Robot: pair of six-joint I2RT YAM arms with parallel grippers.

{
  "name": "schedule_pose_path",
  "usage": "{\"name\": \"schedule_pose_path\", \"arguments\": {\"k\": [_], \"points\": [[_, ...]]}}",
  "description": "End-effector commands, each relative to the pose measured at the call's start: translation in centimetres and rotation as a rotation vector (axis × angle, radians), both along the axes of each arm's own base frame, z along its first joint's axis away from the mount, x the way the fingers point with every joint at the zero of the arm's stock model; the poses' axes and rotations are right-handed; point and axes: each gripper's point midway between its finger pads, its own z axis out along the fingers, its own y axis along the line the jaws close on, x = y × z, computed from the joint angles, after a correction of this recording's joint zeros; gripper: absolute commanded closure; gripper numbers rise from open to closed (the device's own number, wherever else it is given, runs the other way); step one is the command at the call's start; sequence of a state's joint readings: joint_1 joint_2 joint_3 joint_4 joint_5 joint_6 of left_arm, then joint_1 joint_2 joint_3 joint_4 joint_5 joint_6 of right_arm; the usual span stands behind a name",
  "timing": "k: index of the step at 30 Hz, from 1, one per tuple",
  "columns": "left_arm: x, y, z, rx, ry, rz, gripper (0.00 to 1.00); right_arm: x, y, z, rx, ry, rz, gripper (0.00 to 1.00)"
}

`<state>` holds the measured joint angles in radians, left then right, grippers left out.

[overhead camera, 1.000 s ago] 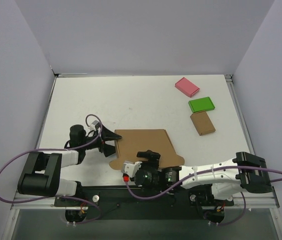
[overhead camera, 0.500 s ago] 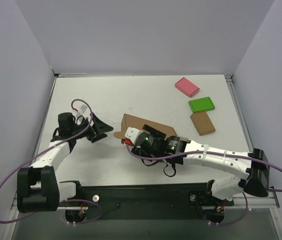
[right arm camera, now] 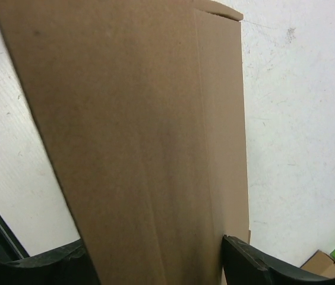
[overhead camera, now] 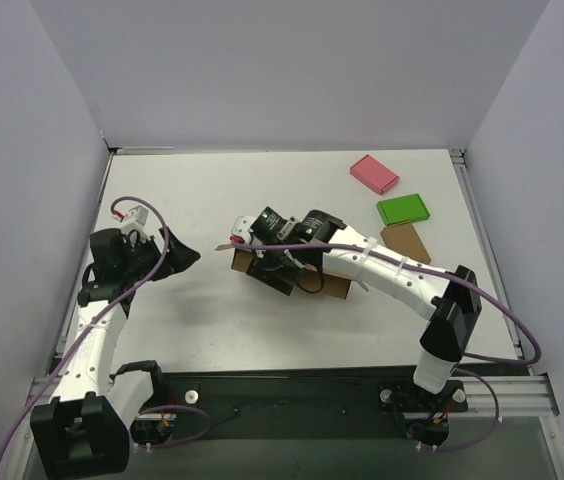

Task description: Fold the paper box

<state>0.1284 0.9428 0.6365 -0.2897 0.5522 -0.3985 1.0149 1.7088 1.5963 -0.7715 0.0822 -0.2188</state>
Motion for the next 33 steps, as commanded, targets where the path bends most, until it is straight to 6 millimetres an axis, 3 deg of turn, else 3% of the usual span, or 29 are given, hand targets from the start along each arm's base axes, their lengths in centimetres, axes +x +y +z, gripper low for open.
{"name": "schedule_pose_path", "arguments": {"k": [1, 6, 19, 33], "points": [[0.2, 0.7, 1.1, 0.037, -0.036, 0.008, 0.03, -1.2, -1.4, -0.5, -0.058, 0.174, -0.002, 0.45], [0.0, 0.5, 1.0, 0.024, -0.034, -0.001, 0.02, 0.7, -1.3, -1.4, -0.069, 0.199, -0.022, 0.42], [0.2, 0.4, 0.9, 0.009, -0.035, -0.010, 0.03, 5.1, -1.5, -1.0, -0.040, 0.162, -0.052, 0.11], [0.7, 0.1, 1.2, -0.002, -0.057, -0.032, 0.03, 9.2, -2.2, 0.8, 0.006, 0.090, -0.075, 0.03]]}}
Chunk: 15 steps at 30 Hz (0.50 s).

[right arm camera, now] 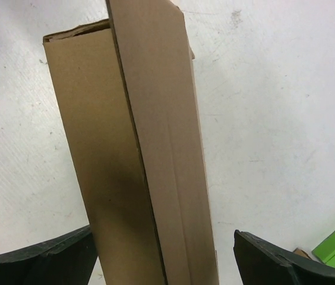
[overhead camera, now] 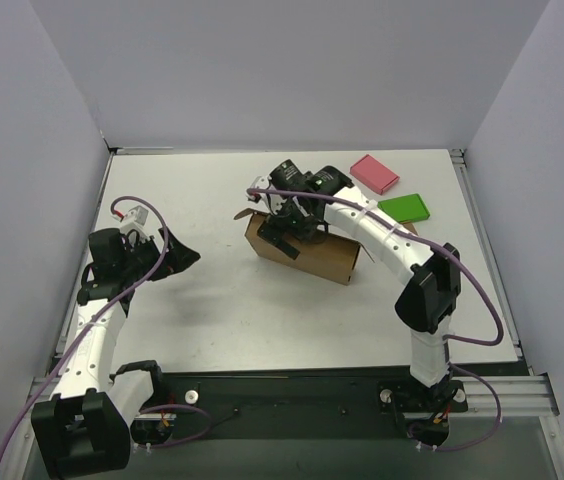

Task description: Fold the paper box

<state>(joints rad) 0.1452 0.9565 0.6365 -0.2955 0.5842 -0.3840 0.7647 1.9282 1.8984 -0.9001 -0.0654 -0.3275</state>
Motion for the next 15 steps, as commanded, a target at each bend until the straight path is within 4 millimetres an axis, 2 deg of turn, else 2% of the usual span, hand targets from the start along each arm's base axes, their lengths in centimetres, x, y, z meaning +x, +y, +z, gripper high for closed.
{"name": "schedule_pose_path", "arguments": {"k": [1, 8, 15], "points": [[0.8, 0.0, 1.3, 0.006, -0.065, -0.017, 0.03, 1.0, -0.2, 0.9, -0.002, -0.021, 0.010, 0.02], [1.0, -0.5, 2.3, -0.006, -0.117, -0.055, 0.03, 2.8, -0.8, 1.6, -0.001, -0.056, -0.018, 0.00], [1.8, -1.3, 4.4, 0.021, -0.207, -0.092, 0.04, 5.4, -1.6, 3.7, 0.035, -0.142, -0.087, 0.00]]}}
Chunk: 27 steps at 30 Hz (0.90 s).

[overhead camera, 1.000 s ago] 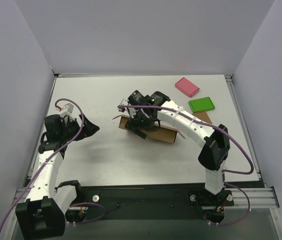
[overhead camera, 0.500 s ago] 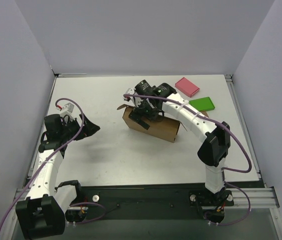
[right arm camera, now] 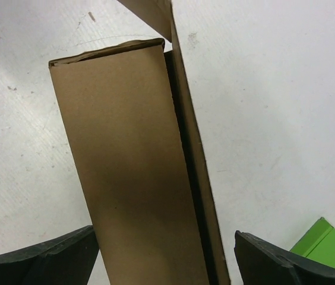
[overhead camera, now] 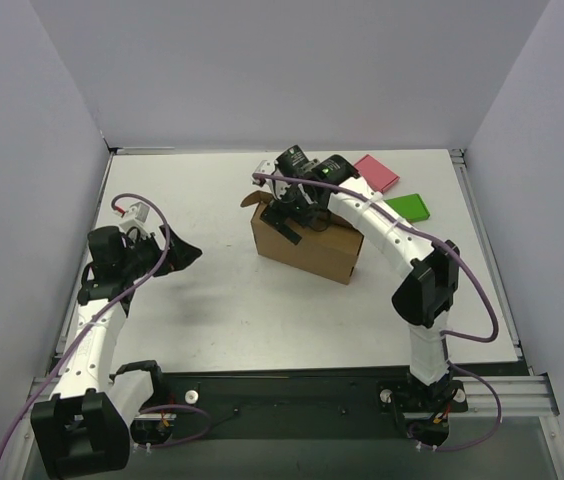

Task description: Fold the paper box

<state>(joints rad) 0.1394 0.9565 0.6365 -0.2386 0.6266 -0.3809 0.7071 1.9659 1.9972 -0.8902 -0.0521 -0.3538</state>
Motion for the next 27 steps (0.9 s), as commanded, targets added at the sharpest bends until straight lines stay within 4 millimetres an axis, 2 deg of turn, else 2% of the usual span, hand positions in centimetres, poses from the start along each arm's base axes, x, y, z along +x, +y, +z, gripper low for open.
{"name": "schedule_pose_path", "arguments": {"k": [1, 3, 4, 5, 7, 8, 9, 10, 11, 12, 13, 14, 15, 16, 17, 18, 19, 20, 21, 23, 24, 26, 27], "points": [[1.7, -1.3, 4.3, 0.048, -0.179, -0.068, 0.04, 2.6, -1.4, 2.9, 0.003, -0.117, -0.076, 0.00], [2.6, -1.7, 5.3, 0.082, -0.210, -0.069, 0.04, 3.6, -1.5, 4.2, 0.045, -0.167, -0.119, 0.00], [3.0, -2.1, 5.8, 0.112, -0.234, -0.087, 0.05, 3.8, -1.5, 5.5, 0.076, -0.195, -0.132, 0.00], [3.3, -3.5, 7.6, 0.132, -0.279, -0.124, 0.05, 4.0, -1.4, 6.4, 0.113, -0.213, -0.150, 0.00], [4.6, -4.1, 8.5, 0.209, -0.313, -0.125, 0.05, 3.7, -1.3, 8.7, 0.175, -0.247, -0.159, 0.00], [5.0, -5.4, 10.9, 0.225, -0.369, -0.153, 0.05, 3.7, -1.2, 9.5, 0.202, -0.264, -0.163, 0.00], [5.8, -5.9, 11.0, 0.244, -0.372, -0.162, 0.05, 3.2, -1.5, 11.1, 0.244, -0.284, -0.180, 0.00], [6.6, -6.0, 12.0, 0.270, -0.400, -0.160, 0.05, 2.9, -1.6, 12.0, 0.267, -0.295, -0.195, 0.00], [7.4, -6.3, 14.3, 0.267, -0.455, -0.157, 0.05, 2.7, -1.9, 12.3, 0.283, -0.304, -0.219, 0.00], [8.5, -6.5, 14.5, 0.267, -0.454, -0.153, 0.05, 1.7, -2.6, 13.8, 0.334, -0.321, -0.267, 0.00], [9.2, -6.6, 15.2, 0.257, -0.465, -0.146, 0.05, 1.4, -3.3, 14.3, 0.351, -0.334, -0.300, 0.00], [9.9, -7.0, 16.2, 0.246, -0.491, -0.150, 0.05, 1.1, -3.8, 13.0, 0.352, -0.325, -0.338, 0.00], [11.1, -7.6, 17.6, 0.238, -0.520, -0.161, 0.05, -0.1, -4.8, 14.7, 0.401, -0.361, -0.361, 0.00], [11.7, -8.0, 18.0, 0.235, -0.537, -0.174, 0.05, -0.6, -5.6, 14.7, 0.426, -0.367, -0.411, 0.01], [12.2, -8.8, 18.7, 0.230, -0.566, -0.201, 0.06, -1.1, -6.3, 12.7, 0.409, -0.349, -0.441, 0.01], [13.3, -9.6, 18.7, 0.235, -0.570, -0.230, 0.06, -2.1, -7.5, 13.8, 0.448, -0.373, -0.471, 0.01], [13.6, -10.0, 18.6, 0.266, -0.585, -0.268, 0.06, -2.7, -8.2, 13.2, 0.461, -0.358, -0.511, 0.01], [13.5, -10.7, 17.4, 0.277, -0.560, -0.324, 0.06, -3.1, -9.2, 12.8, 0.463, -0.356, -0.540, 0.01], [13.8, -11.2, 16.2, 0.300, -0.541, -0.361, 0.07, -4.5, -10.3, 11.8, 0.456, -0.346, -0.556, 0.02], [13.3, -12.2, 14.3, 0.375, -0.562, -0.451, 0.07, -5.8, -11.7, 11.0, 0.454, -0.341, -0.576, 0.02], [12.8, -12.7, 13.7, 0.372, -0.576, -0.492, 0.05, -7.1, -12.7, 10.1, 0.452, -0.339, -0.584, 0.03], [12.6, -13.0, 12.4, 0.372, -0.601, -0.522, 0.03, -8.3, -13.7, 9.5, 0.450, -0.341, -0.588, 0.03], [12.8, -13.0, 12.0, 0.367, -0.597, -0.520, 0.03, -9.0, -14.3, 9.8, 0.466, -0.359, -0.590, 0.03]]}}
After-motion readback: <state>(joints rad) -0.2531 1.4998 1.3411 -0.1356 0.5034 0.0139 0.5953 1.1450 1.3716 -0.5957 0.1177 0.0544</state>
